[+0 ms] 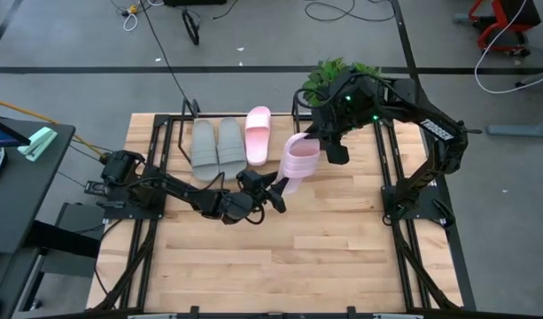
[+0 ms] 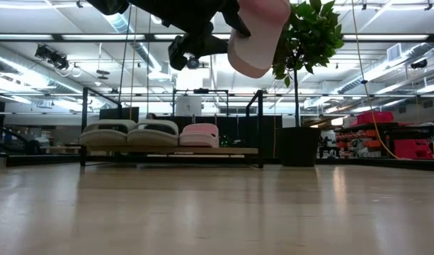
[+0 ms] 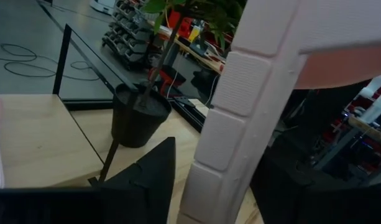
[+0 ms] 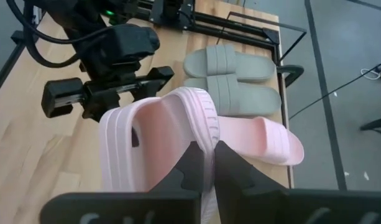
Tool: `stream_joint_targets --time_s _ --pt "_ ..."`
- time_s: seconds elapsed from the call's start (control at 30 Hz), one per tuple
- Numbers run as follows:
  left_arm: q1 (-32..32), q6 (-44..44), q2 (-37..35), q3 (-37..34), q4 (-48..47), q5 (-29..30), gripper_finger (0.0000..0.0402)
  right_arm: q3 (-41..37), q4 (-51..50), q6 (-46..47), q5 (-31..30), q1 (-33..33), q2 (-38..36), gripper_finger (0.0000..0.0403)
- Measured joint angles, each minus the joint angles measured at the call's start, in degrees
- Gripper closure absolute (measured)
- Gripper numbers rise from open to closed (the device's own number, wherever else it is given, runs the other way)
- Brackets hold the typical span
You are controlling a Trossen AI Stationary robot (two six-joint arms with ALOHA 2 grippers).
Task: Pick and place slides into the shelf
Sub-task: Put the pink slide on the shelf
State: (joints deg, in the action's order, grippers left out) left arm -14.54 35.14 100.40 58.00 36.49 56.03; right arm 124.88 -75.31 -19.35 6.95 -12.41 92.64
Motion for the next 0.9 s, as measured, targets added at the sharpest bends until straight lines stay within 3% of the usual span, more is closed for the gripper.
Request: stream_joint_targets --time_s 0.3,0.57,0.7,0.8,0.9 --pt "-0.1 0.6 0.0 0.0 0.1 -0.8 0.0319 0.0 -1.2 0.0 1.1 -0.8 0.0 0.0370" --pt "0.2 11.4 0.1 0.0 -0.6 -0.8 0.0321 0.0 -1.3 -6.3 0.8 -0.5 0.0 0.0256" --pt "0.8 18.4 0.1 0.0 -1.4 -0.8 0.0321 0.0 -1.3 -9.4 -3.8 -0.5 0.0 0.0213" --pt "1.5 26.8 0.1 0.0 -2.1 -3.8 0.0321 0.0 -0.9 -9.8 -7.2 -0.1 0.0 0.0195" --pt "3.1 37.3 0.1 0.0 -2.1 -10.2 0.0321 0.0 -0.9 -9.8 -8.6 1.1 0.0 0.0189"
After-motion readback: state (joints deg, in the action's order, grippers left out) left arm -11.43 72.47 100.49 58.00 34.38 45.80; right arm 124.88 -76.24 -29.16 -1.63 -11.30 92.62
